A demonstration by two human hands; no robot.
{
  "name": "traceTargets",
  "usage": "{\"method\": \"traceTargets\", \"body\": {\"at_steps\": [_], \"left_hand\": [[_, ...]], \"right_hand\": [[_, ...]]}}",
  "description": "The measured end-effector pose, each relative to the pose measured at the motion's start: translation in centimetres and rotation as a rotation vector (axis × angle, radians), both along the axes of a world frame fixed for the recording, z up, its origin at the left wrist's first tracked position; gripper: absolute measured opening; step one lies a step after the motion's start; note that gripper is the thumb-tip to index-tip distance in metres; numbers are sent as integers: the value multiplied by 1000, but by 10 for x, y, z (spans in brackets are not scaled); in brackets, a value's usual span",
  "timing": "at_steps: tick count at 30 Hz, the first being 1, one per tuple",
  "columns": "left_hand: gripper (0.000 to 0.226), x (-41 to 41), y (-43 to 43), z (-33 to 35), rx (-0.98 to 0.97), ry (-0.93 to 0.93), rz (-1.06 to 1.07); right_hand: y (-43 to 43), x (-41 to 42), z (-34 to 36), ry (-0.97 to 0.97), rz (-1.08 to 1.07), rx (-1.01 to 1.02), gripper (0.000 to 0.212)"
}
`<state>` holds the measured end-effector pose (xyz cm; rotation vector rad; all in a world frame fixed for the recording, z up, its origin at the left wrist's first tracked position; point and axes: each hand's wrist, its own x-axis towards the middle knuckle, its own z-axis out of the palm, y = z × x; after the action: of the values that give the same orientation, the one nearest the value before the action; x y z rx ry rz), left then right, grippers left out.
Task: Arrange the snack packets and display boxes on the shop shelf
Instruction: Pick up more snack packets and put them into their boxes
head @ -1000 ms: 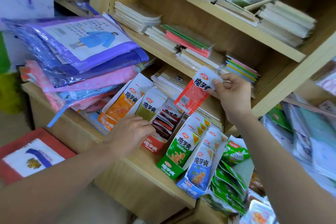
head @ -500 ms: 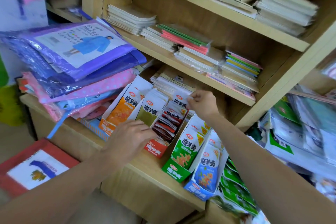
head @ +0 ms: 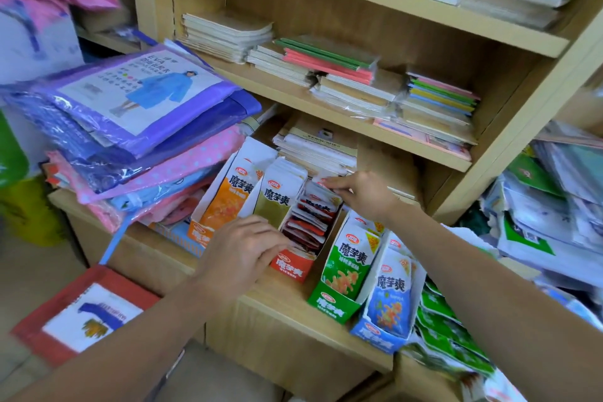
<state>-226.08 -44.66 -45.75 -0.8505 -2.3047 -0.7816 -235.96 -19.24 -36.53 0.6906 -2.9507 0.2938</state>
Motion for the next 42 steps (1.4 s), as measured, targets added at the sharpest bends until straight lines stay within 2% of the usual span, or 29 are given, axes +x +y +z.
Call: {"method": "traceTargets", "body": {"at_steps": [2,5,7,9,13,16,19,23,26,28,30,33,35,37,39,42], "left_hand": [[15,0,1,0,-7,-3,-4],[13,0,1,0,-13,5,-4],[15,-1,0,-1,-17,-2,-13],[20,-4,0,-2,-26,-14,-22],[18,-7,6,3,-51,-20,-26],[16,-9,8,6,-78,-4,-35],[10,-13,8,8,-122,17,-57],[13,-12,5,14,-184,-7,-76],[11,-8,6,18,-213,-48,-51],[10,-6,9,21,-220,-43,-20],[11,-1,13,25,-195,-24,4],[25,8,24,27,-185,9,39],[40,12,36,25,-216,-19,6],[48,15,50,21,-284,-59,-69],[47,18,63,14,-376,-71,-112],[28,20,74,3,-414,-62,-123]], "right_hand": [[5,-3,-3,-25,2,-54,30],[11,-3,-1,-39,-117,-290,26],[13,1,0,-43,-143,-395,34],[12,4,0,-15,-117,-382,43],[2,2,-1,104,-43,-319,15],[-6,3,-2,114,-26,-270,4],[-10,4,2,49,-35,-222,8],[-4,12,14,-50,5,-115,19],[17,32,15,-33,-10,-254,29],[37,49,9,75,-83,-405,22],[55,69,-5,155,-170,-457,15],[72,89,-31,216,-257,-358,18],[72,94,-39,230,-268,-230,36],[63,98,-41,149,-280,-36,61],[50,100,-43,63,-310,146,75],[36,97,-47,9,-362,203,71]]}}
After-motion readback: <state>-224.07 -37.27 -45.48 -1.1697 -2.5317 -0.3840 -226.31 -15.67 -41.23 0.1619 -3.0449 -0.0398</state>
